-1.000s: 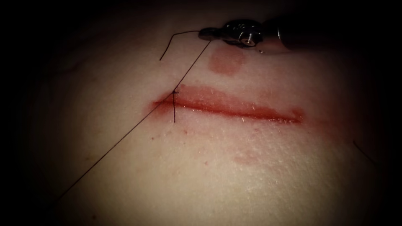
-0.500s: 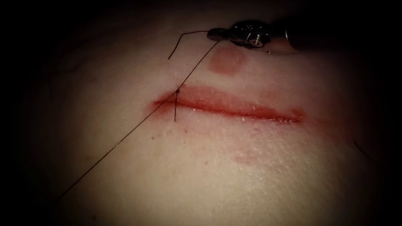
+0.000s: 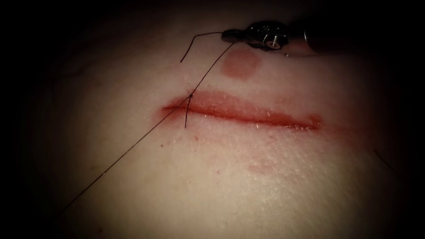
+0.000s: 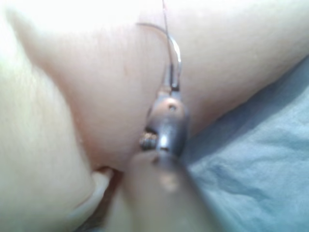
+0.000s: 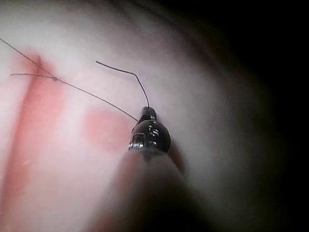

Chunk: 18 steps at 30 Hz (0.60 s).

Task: Wound Closure
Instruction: Pull the right gripper up and the left gripper down to tension the knot.

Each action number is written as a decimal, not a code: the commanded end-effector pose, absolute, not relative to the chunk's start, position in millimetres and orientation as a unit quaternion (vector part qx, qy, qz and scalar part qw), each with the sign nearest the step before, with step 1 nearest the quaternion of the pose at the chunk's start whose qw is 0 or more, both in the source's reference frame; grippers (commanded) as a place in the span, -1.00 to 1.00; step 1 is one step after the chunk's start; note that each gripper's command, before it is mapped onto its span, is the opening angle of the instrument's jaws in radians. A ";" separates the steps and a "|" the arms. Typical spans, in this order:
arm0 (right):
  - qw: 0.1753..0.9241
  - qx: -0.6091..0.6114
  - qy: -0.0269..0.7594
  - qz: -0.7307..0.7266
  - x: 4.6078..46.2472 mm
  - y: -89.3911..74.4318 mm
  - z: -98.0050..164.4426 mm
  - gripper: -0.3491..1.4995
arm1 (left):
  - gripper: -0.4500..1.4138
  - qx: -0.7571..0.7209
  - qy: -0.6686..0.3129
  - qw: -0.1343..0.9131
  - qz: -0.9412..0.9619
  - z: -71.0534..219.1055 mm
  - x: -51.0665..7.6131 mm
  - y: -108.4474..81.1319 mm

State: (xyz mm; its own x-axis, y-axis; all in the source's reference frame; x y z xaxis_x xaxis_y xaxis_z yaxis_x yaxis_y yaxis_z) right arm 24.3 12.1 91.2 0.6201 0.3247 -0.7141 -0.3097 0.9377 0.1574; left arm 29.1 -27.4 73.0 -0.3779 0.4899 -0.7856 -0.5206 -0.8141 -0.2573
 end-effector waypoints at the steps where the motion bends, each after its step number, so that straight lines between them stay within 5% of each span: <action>1: 0.900 0.009 0.399 0.176 24.8 12.1 91.8 -1.00 | -0.89 -0.469 0.014 0.305 0.829 73.7 28.6 -28.2; 18: 0.906 -0.007 0.382 0.184 23.4 14.5 93.5 -1.00 | -0.89 -0.466 0.019 0.300 0.832 74.5 30.7 -29.9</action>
